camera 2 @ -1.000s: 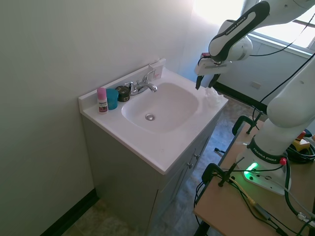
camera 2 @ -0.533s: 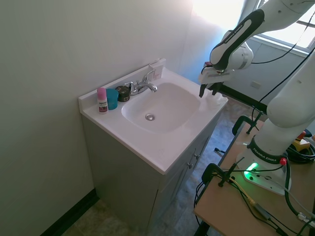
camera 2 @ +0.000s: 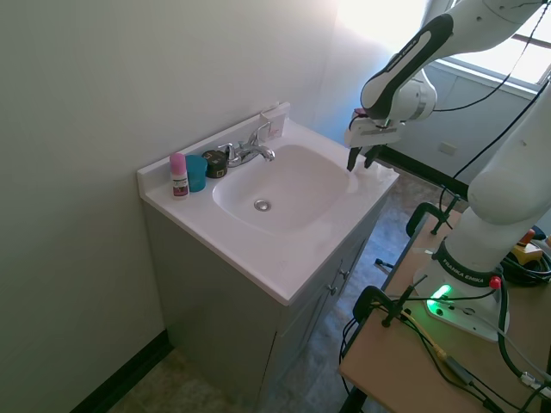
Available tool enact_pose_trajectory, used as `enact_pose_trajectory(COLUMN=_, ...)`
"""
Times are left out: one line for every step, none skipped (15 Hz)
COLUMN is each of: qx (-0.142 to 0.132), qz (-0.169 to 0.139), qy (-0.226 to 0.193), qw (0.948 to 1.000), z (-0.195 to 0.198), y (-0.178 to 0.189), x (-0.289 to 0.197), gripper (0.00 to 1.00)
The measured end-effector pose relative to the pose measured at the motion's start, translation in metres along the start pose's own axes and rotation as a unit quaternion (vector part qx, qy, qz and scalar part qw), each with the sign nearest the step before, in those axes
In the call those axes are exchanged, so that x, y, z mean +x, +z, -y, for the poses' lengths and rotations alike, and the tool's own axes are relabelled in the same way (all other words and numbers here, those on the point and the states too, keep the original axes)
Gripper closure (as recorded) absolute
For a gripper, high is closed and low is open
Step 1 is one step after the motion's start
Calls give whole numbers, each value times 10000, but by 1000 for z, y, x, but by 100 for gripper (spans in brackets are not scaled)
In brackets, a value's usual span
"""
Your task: Throw the tissue in the trash bin
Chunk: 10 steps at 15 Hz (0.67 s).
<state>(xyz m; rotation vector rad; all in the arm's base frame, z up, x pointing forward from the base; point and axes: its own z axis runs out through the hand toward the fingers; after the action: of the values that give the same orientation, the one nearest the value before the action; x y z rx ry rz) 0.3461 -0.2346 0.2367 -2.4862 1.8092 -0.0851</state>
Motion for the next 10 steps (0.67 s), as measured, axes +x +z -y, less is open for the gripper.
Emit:
enact_pose_trajectory(qx=12, qz=9, qy=-10, qw=10000, z=0, y=0, x=3, gripper=100)
enact_pose_trajectory(qx=27, qz=19, qy=-34, qw=10000, z=-2, y=0, x=5, gripper=100)
enact_pose_trajectory(qx=36, qz=26, qy=-58, qw=10000, z=-3, y=0, x=8, gripper=100)
enact_pose_trajectory(qx=38, qz=26, qy=-81, qw=10000, z=-4, y=0, x=10, gripper=100)
enact_pose_trajectory(qx=38, qz=21, qy=-92, qw=9999, z=-5, y=0, x=12, gripper=100)
enact_pose_trajectory(qx=40, qz=15, qy=-99, qw=9999, z=-5, y=0, x=13, gripper=100)
enact_pose_trajectory(qx=47, qz=5, qy=-106, qw=9999, z=-4, y=-1, x=14, gripper=100)
enact_pose_trajectory(qx=53, qz=-1, qy=-113, qw=9999, z=-4, y=-2, x=16, gripper=100)
enact_pose_trajectory(qx=58, qz=-5, qy=-122, qw=9999, z=-4, y=-3, x=17, gripper=100)
enact_pose_trajectory(qx=64, qz=-10, qy=-132, qw=9999, z=-4, y=-5, x=20, gripper=100)
